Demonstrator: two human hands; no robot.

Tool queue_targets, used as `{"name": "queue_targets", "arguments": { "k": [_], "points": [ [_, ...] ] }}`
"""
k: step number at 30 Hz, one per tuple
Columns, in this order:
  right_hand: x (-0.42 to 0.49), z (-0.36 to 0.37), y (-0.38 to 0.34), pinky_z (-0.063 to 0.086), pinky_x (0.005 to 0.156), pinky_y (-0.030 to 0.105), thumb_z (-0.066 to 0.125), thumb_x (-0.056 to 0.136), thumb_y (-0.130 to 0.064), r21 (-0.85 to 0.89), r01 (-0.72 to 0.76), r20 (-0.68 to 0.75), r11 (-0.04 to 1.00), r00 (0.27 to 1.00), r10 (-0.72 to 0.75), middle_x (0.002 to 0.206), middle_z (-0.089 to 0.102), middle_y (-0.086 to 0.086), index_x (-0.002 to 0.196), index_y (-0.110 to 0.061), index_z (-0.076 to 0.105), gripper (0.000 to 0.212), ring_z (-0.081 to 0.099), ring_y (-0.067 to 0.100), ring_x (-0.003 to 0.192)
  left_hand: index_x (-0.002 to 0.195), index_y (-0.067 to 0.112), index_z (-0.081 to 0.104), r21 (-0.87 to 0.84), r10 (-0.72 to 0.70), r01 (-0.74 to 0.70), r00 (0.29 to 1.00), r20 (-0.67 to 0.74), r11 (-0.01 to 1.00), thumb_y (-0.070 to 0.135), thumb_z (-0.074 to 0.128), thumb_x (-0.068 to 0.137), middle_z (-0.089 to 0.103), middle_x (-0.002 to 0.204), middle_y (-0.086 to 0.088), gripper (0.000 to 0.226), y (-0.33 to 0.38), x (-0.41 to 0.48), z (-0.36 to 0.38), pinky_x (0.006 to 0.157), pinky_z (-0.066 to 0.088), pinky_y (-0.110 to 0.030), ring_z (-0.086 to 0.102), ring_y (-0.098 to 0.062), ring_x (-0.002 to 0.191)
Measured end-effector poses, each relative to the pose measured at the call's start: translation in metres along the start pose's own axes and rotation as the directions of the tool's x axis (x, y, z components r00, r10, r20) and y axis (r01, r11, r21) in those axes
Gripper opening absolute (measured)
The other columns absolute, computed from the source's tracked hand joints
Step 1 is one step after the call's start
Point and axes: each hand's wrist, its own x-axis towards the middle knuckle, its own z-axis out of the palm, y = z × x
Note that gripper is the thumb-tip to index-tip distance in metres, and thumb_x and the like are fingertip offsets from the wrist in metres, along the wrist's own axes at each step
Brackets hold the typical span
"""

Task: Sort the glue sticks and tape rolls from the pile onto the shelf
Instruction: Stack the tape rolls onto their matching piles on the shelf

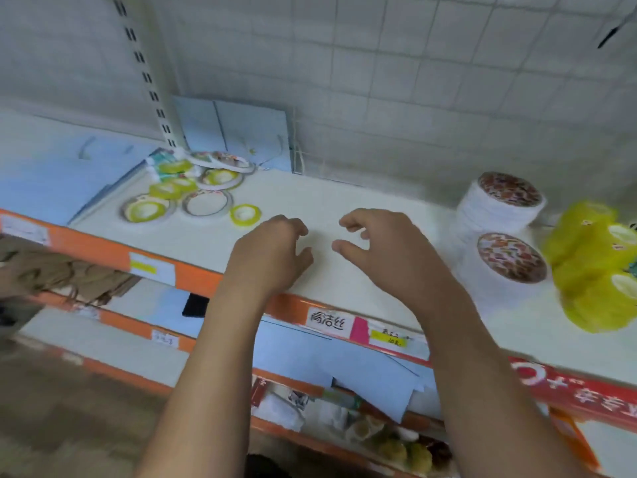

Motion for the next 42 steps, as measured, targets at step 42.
{"name": "queue_targets", "arguments": {
  "k": [42],
  "points": [
    [0.159,0.155,-0.166,0.04,0.091,0.024,0.07,0.084,-0.026,0.144,-0.087,-0.008,0.986,0.996,0.089,0.124,0.06,0.006,0.131,-0.018,0.057,0.05,0.054,0.023,0.114,0.089,0.01,0.067,-0.133,-0.012,0.002,0.997,-0.075,0.991,0.02,0.073,0.083,0.053,0.115,-0.009,0.014,-0.242,0.117,-0.054,0.078,0.04,-0.03,0.056,-0.027,0.102]
  ]
}}
